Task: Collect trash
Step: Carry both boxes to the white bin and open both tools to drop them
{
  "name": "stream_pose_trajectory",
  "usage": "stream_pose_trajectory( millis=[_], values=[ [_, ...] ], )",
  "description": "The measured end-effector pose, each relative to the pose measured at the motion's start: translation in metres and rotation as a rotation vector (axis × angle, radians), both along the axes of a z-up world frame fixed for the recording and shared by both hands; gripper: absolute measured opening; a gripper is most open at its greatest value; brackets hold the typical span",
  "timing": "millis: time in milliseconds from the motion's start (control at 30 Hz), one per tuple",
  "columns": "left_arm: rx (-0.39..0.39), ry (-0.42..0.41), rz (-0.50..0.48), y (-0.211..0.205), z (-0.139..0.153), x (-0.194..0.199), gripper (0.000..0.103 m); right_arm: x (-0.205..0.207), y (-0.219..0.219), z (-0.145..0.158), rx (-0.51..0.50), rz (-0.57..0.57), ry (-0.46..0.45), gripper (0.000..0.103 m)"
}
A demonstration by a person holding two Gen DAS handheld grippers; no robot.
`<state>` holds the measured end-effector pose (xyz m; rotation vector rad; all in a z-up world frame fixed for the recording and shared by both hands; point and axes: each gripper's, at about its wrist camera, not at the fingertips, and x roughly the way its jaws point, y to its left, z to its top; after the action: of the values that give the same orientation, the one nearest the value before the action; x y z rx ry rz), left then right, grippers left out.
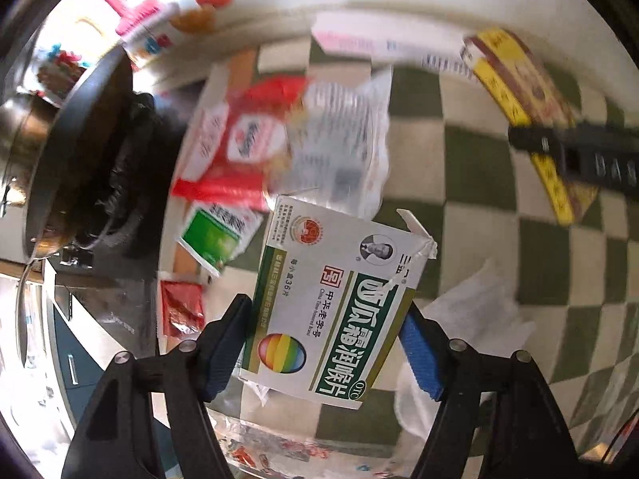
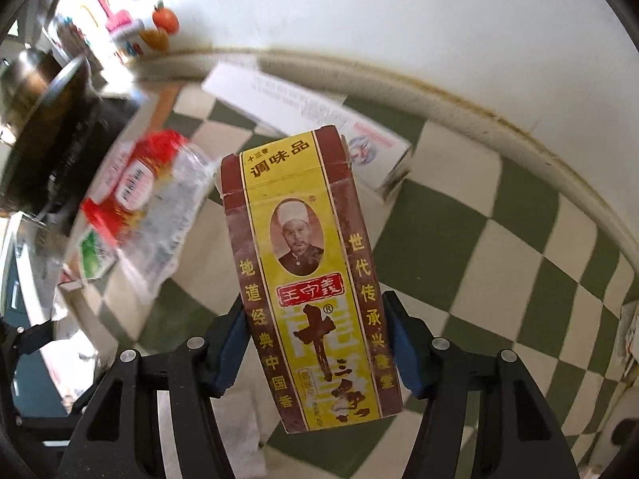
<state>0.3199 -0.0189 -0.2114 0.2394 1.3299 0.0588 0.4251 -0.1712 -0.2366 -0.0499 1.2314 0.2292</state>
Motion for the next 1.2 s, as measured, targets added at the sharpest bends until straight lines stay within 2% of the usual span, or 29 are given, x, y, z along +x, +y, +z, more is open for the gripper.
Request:
stream_pose_trajectory(
  millis=[200, 333, 500, 700, 833, 967, 1033, 1133, 1200],
  values=[
    [-0.094, -0.116, 0.066, 0.003, 0.045, -0.002, 0.069, -0.029, -0.014, 0.050, 0.073, -0.019, -0.033, 0.064],
    [-0.128, -0.184, 0.117, 0.018, 0.078, -0.009, 0.069, -0.047, -0.015, 0.085, 0.116, -0.018, -0.072, 0.064],
    [-0.162, -0.272, 0.215, 0.062, 0.117, -0.037, 0.069, -0.076, 0.022, 0.111, 0.142, 0.031, -0.105, 0.064],
    [-0.190, -0.316, 0.389, 0.155, 0.127, -0.107, 0.069, -0.122, 0.111, 0.115, 0.165, 0.140, -0.108, 0.064],
    [-0.177, -0.303, 0.500, 0.226, 0.110, -0.168, 0.069, -0.167, 0.197, 0.102, 0.161, 0.255, -0.083, 0.064],
    [-0.186, -0.260, 0.659, 0.311, 0.076, -0.249, 0.069, -0.228, 0.296, 0.072, 0.143, 0.395, -0.035, 0.063],
    [-0.195, -0.231, 0.737, 0.351, 0.052, -0.287, 0.069, -0.264, 0.351, 0.043, 0.120, 0.482, 0.004, 0.063],
    [-0.221, -0.163, 0.856, 0.409, -0.004, -0.345, 0.069, -0.307, 0.411, -0.003, 0.090, 0.564, 0.046, 0.063],
    [-0.247, -0.111, 0.934, 0.446, -0.053, -0.383, 0.069, -0.339, 0.458, -0.057, 0.058, 0.622, 0.100, 0.063]
  ],
)
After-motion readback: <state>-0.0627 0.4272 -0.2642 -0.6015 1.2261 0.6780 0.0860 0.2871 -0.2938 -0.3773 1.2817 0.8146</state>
